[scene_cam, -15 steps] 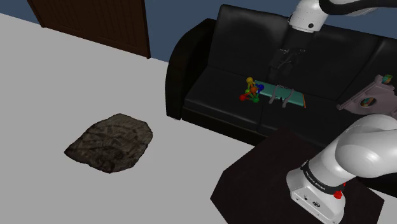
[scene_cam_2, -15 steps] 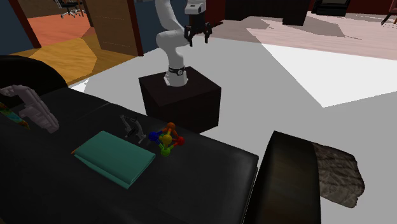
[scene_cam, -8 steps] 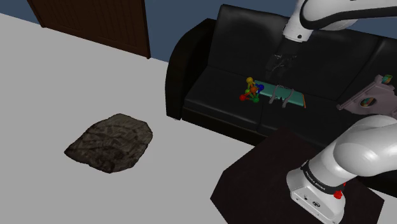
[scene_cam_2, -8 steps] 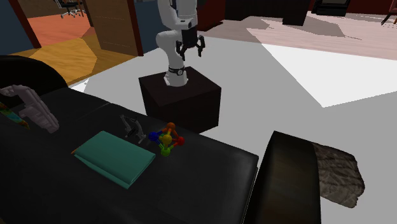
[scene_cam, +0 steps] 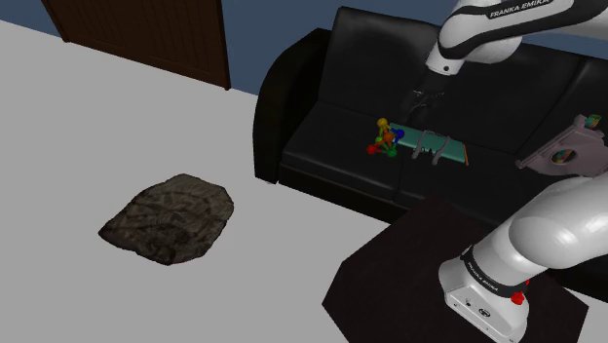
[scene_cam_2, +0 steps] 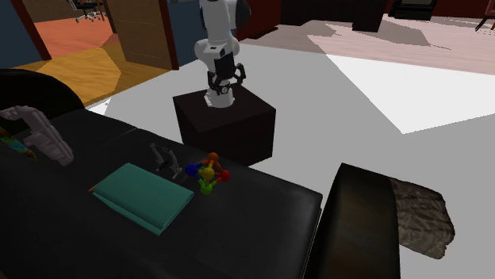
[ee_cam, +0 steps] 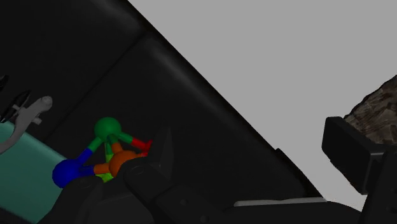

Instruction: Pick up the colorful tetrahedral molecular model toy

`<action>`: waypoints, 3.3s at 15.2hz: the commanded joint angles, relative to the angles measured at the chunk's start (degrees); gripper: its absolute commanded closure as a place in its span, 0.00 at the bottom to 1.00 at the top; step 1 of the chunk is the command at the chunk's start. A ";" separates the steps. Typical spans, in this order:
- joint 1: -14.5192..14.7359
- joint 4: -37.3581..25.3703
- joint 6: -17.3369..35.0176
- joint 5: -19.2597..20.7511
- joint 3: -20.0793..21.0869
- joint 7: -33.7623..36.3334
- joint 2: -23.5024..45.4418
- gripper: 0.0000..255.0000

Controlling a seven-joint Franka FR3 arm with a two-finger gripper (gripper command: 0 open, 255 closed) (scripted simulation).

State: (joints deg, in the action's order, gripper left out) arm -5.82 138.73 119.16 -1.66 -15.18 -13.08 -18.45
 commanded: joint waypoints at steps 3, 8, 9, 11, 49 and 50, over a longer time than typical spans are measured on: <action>-0.55 -3.21 4.85 -2.45 -3.28 -5.06 8.02 0.00; -1.62 -9.24 8.86 -8.01 -6.35 -12.27 18.75 0.00; -2.02 -10.67 9.40 -9.37 -6.71 -13.77 20.97 0.00; -3.05 -13.76 10.22 -12.18 -7.17 -16.73 25.44 0.00; -15.28 -40.97 9.94 -26.78 -3.80 -29.50 55.35 1.00; -15.17 -40.97 9.47 -26.53 -3.97 -29.28 54.85 1.00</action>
State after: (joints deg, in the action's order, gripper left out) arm -21.11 97.91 129.17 -28.45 -18.98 -42.65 36.86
